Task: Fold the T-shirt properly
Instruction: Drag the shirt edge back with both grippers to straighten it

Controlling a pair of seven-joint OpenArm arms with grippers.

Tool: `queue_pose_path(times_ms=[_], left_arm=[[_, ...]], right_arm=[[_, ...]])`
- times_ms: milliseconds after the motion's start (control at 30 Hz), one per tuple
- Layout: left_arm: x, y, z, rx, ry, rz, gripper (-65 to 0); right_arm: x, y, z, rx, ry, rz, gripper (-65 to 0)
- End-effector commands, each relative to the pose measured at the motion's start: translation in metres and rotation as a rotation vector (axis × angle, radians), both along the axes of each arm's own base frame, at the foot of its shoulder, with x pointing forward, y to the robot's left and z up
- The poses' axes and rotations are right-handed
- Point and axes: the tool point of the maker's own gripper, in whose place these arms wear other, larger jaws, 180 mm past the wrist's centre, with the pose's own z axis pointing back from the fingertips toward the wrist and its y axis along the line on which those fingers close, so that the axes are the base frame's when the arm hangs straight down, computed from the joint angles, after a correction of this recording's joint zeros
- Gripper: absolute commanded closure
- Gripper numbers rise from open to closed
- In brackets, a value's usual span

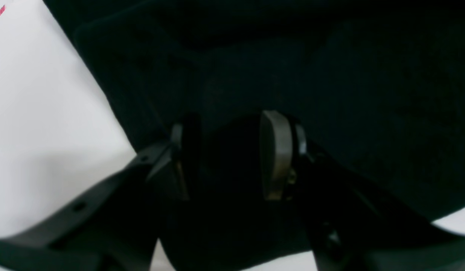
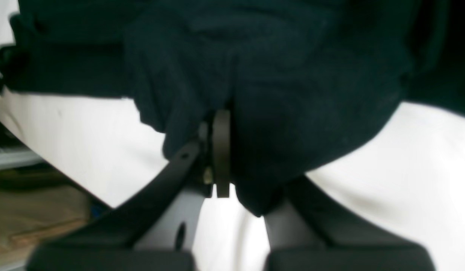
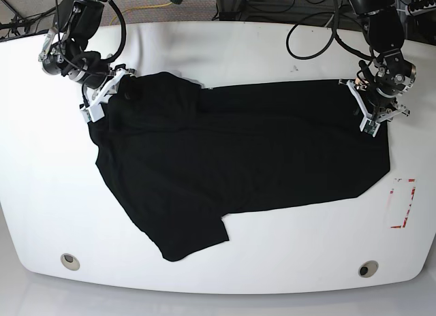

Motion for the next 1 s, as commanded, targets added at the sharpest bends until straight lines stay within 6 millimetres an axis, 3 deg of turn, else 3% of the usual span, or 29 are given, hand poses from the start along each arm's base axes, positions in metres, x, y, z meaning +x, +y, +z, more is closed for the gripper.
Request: queue_pose_path(times_ms=[0, 167, 300, 600, 767, 833, 967], left_arm=[[-0.015, 0.010, -0.009, 0.055, 0.078, 0.010, -23.2], [-0.015, 0.010, -0.009, 0.056, 0.077, 0.009, -23.2], [-0.015, 0.010, -0.009, 0.056, 0.077, 0.009, -23.2], [-0.015, 0.016, -0.008, 0.070, 0.081, 0.008, -23.2], [-0.015, 0.016, -0.006, 0.072, 0.076, 0.007, -23.2], [-0.015, 0.016, -0.008, 0.070, 0.081, 0.008, -23.2], [-0.013, 0.016, -0.006, 0.072, 0.073, 0.007, -23.2]], right_arm=[[0.008, 0.001, 0.023, -0.021, -0.088, 0.017, -3.5], [0.020, 0.003, 0.041, 0.001, -0.150, 0.027, -3.5], [0.038, -0.008, 0.056, -0.017, -0.202, 0.036, -3.8], [0.078, -0.027, 0.048, 0.052, -0.176, -0.011, -4.1], [0.102, -0.041, 0.054, 0.038, -0.192, -0.038, -4.4], [0.109, -0.047, 0.058, 0.006, -0.198, -0.042, -8.9], [0.112, -0.071, 0.057, -0.080, -0.173, -0.060, -27.6]])
